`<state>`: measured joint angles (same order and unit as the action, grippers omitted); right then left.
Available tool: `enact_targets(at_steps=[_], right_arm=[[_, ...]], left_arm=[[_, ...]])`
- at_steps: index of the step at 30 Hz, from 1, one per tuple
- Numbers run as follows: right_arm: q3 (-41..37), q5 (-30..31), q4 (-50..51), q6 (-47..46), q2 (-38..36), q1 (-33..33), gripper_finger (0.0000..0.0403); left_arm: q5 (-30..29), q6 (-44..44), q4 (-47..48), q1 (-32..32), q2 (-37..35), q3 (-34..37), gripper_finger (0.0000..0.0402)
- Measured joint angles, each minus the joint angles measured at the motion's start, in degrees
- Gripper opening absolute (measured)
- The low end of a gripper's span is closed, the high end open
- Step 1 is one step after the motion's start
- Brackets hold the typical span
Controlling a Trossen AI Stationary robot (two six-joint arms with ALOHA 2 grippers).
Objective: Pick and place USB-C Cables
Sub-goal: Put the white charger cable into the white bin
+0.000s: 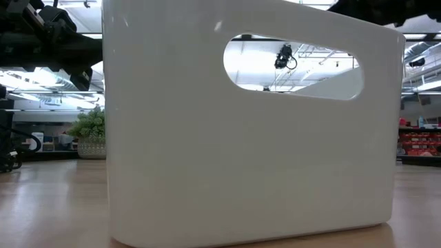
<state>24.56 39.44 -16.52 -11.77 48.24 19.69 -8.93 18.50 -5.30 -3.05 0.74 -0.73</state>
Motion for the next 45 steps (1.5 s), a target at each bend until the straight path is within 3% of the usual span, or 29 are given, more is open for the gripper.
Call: enact_targets(at_steps=[20, 38, 45], right_arm=[[14.1, 4.2, 6.3, 3.0, 12.7, 5.8, 0.0073], [14.7, 4.2, 7.7, 4.2, 12.1, 6.8, 0.0073], [14.7, 5.9, 7.7, 9.1, 12.1, 4.6, 0.0073]], left_arm=[[0.0, 0.0, 0.0, 0.0, 0.0, 0.0, 0.0066], [0.0, 0.0, 0.0, 0.0, 0.0, 0.0, 0.0066], [0.0, 0.0, 0.0, 0.0, 0.0, 0.0, 0.0066]])
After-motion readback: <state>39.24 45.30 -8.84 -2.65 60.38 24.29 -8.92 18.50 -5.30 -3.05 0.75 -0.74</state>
